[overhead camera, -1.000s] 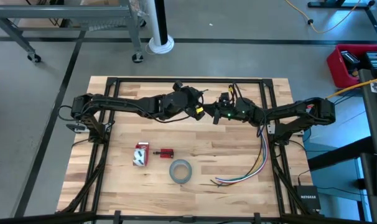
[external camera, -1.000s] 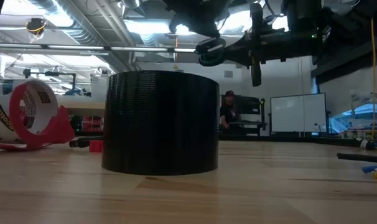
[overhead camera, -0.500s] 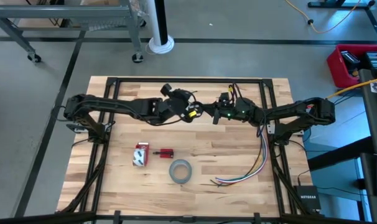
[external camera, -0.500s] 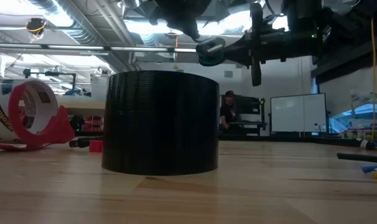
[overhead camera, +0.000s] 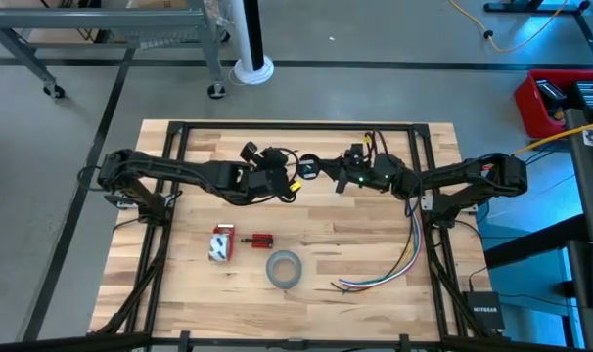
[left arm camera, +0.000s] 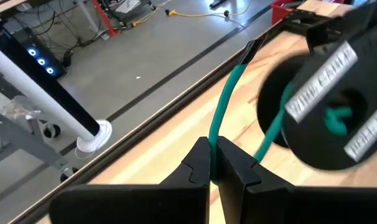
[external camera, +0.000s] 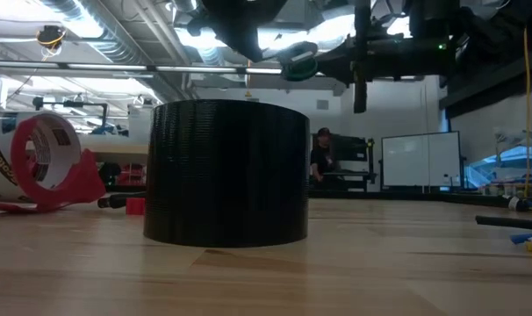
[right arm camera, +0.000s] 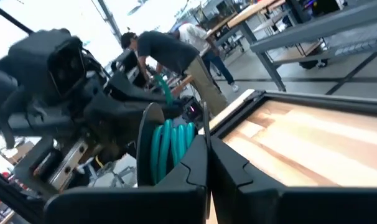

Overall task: Coil cords
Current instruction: Coil the green wire onto the spool

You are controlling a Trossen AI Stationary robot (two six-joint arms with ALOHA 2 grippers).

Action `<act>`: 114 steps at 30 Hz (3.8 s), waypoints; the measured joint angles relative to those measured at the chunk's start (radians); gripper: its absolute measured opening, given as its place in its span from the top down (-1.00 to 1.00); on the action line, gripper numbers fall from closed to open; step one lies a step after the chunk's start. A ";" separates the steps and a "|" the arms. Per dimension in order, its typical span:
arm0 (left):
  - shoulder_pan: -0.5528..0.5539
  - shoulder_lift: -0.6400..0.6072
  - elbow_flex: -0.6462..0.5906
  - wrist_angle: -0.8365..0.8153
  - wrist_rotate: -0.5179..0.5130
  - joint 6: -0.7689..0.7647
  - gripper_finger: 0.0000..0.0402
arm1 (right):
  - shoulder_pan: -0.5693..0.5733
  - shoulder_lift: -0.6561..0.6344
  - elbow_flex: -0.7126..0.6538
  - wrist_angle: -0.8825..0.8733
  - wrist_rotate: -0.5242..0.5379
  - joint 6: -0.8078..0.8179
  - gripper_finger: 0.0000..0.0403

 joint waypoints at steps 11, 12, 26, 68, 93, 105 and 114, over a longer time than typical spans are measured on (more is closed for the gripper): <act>-0.029 0.001 0.000 -0.019 -0.007 -0.079 1.00 | 0.000 0.001 0.000 0.108 0.042 -0.001 0.97; -0.032 0.001 0.000 -0.019 -0.007 -0.085 1.00 | 0.000 0.001 0.000 0.122 0.050 -0.002 0.97; -0.074 0.002 -0.156 0.296 0.003 -0.032 1.00 | -0.001 0.001 0.046 0.106 0.145 -0.028 0.97; -0.079 0.052 -0.164 0.519 0.148 0.072 1.00 | -0.001 -0.001 0.101 -0.108 0.141 -0.023 0.97; -0.116 0.051 -0.163 0.702 0.099 0.368 1.00 | -0.001 0.000 0.101 -0.145 0.134 0.003 0.97; -0.060 0.058 -0.163 0.714 0.214 0.294 1.00 | -0.001 0.000 0.101 -0.150 0.107 0.002 0.97; -0.022 0.058 -0.163 0.746 0.294 0.205 1.00 | -0.001 0.000 0.101 -0.154 0.103 0.002 0.97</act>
